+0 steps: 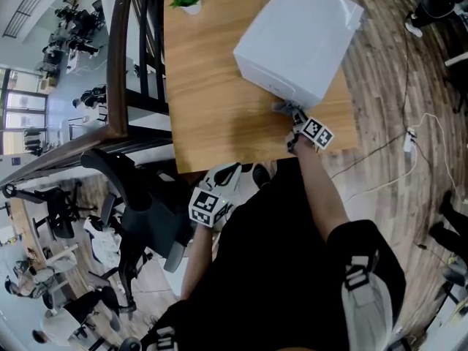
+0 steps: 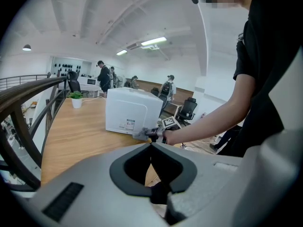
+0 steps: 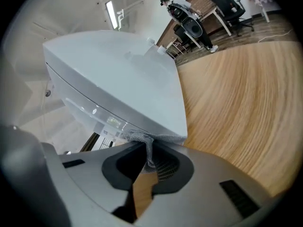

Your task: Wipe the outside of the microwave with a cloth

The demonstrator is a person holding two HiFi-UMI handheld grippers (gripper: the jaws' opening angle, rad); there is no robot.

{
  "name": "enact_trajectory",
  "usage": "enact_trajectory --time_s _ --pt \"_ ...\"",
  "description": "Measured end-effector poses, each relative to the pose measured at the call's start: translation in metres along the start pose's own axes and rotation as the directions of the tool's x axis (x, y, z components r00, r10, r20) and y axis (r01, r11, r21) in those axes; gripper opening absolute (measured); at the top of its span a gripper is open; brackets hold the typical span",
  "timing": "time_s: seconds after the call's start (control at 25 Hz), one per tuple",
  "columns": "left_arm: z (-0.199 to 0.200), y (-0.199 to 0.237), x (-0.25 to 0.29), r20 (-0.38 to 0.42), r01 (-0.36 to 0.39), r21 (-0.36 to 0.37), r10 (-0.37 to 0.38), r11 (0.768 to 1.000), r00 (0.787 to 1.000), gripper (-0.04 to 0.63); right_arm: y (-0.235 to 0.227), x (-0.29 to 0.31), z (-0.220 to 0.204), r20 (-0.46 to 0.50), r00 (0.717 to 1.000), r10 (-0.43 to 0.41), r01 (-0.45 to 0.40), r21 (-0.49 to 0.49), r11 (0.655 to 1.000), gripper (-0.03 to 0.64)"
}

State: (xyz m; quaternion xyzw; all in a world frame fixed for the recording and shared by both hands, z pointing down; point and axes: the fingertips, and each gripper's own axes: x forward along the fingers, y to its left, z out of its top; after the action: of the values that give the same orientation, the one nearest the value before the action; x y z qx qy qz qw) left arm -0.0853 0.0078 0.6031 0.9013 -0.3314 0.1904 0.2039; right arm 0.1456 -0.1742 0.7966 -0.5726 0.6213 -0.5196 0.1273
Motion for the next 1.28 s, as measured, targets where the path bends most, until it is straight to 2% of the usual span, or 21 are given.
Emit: enact_trajectory --time_s 0.2,0.48,0.72,1.08,1.28 --pt "-0.001 -0.005 -0.001 0.003 0.016 0.009 -0.016 1.0 1.0 0.002 -0.006 -0.016 0.008 0.019 1.0 -0.016 0.016 0.001 1.0 0.037" --pt "-0.006 -0.008 -0.007 0.01 0.025 0.022 -0.026 0.999 1.0 0.002 -0.018 -0.031 0.015 0.07 0.997 -0.021 0.017 0.061 0.998 0.037" --pt "-0.012 -0.008 -0.014 0.029 0.019 -0.003 -0.019 1.0 0.999 0.002 -0.019 -0.047 0.014 0.071 0.997 -0.003 -0.004 0.087 0.996 0.032" --pt "-0.014 -0.011 -0.019 0.061 0.045 0.003 -0.045 0.999 0.997 0.002 -0.01 -0.093 0.015 0.025 0.999 0.028 -0.025 -0.107 0.994 0.034" --pt "-0.013 -0.008 -0.02 0.074 0.056 -0.025 -0.054 0.998 0.996 0.002 0.017 -0.117 0.019 -0.035 0.996 0.082 -0.089 -0.299 0.95 0.034"
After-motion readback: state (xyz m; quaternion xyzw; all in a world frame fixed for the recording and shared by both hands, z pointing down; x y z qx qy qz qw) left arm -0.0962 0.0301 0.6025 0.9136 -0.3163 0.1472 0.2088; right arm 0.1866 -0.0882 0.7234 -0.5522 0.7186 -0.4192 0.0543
